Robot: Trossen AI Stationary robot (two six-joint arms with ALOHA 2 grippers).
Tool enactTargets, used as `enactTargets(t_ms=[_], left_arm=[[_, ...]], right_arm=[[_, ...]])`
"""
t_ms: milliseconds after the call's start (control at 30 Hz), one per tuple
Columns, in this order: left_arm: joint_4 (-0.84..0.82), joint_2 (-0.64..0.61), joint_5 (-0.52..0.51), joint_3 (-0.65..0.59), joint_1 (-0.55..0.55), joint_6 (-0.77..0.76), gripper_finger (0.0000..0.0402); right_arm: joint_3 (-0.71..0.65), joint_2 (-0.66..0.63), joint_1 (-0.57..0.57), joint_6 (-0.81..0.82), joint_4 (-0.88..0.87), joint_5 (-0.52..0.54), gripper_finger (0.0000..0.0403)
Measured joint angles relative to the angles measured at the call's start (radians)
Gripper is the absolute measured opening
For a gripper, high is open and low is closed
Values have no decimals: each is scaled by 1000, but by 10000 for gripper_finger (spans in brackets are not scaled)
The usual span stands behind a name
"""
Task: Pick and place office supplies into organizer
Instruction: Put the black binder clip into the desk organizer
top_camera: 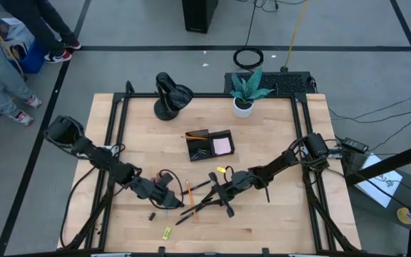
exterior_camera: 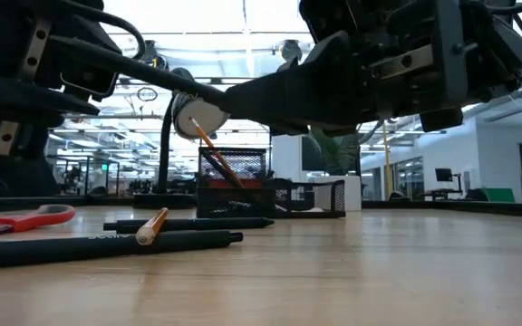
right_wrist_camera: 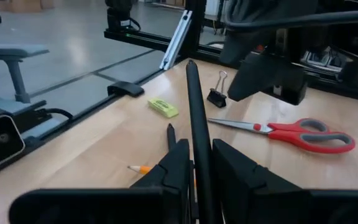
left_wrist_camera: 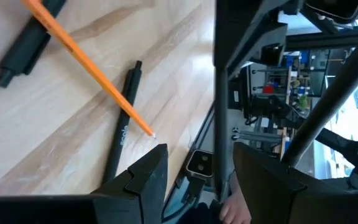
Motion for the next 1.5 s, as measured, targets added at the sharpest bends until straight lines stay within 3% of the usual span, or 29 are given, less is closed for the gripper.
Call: enactTargets(t_ms=[1500], left_arm=[[25, 0, -15, -2, -7, 53, 186]], right_arm=[[129, 0, -60, -66, -201, 46, 51]])
